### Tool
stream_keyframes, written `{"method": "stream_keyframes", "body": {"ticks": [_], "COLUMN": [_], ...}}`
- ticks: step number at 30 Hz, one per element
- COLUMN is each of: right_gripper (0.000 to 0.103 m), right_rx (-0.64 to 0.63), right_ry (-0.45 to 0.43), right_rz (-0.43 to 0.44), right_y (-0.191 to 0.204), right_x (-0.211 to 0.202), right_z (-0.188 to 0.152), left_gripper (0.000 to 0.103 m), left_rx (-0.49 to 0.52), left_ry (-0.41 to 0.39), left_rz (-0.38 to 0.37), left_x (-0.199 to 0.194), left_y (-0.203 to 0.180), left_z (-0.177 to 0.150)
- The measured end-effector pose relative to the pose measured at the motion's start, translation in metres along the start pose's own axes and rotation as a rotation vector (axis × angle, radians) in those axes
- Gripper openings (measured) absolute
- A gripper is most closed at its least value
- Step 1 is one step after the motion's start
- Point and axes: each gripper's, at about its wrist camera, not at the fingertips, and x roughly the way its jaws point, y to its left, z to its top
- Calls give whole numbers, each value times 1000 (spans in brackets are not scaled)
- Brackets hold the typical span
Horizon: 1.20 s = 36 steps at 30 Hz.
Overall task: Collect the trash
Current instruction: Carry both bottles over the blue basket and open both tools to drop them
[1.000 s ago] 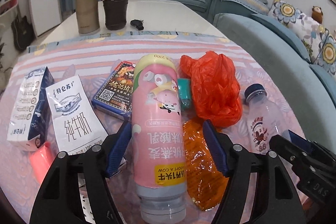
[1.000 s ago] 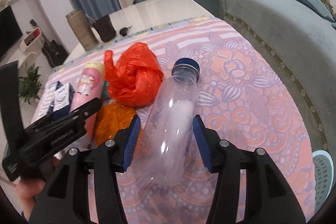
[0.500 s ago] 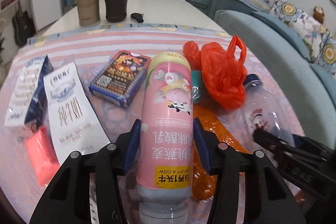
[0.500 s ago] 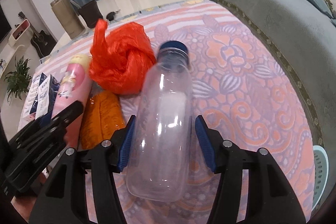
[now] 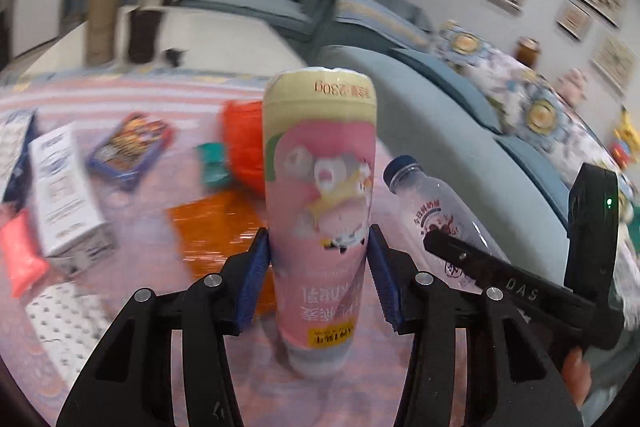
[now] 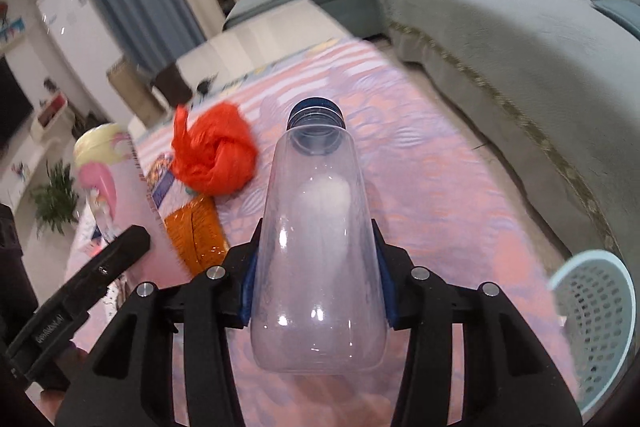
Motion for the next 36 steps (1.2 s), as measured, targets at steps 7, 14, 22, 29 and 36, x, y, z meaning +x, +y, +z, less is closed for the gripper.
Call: {"method": "stream_keyframes", "body": {"ticks": [7, 14, 22, 29, 36], "right_gripper": [43, 43, 43, 43, 43], "right_rx": [88, 161, 250, 311, 413], "right_ry": [-137, -216, -232, -123, 42], "right_rz": [-65, -186, -299, -369, -376], "right_y": [-64, -138, -209, -260, -309], "right_x": [-78, -144, -176, -163, -134], "right_z": [-3, -21, -56, -98, -138], "left_gripper": [47, 47, 47, 47, 47], "left_rx": [77, 189, 350, 471, 493], "left_ry": [11, 43, 151, 277, 501], "left_rz": [-135, -246, -338, -367, -345], "left_x": [6, 16, 52, 88, 137], "left_y": [-80, -169, -259, -300, -302], "left_z": [-4, -15, -54, -95, -133]}}
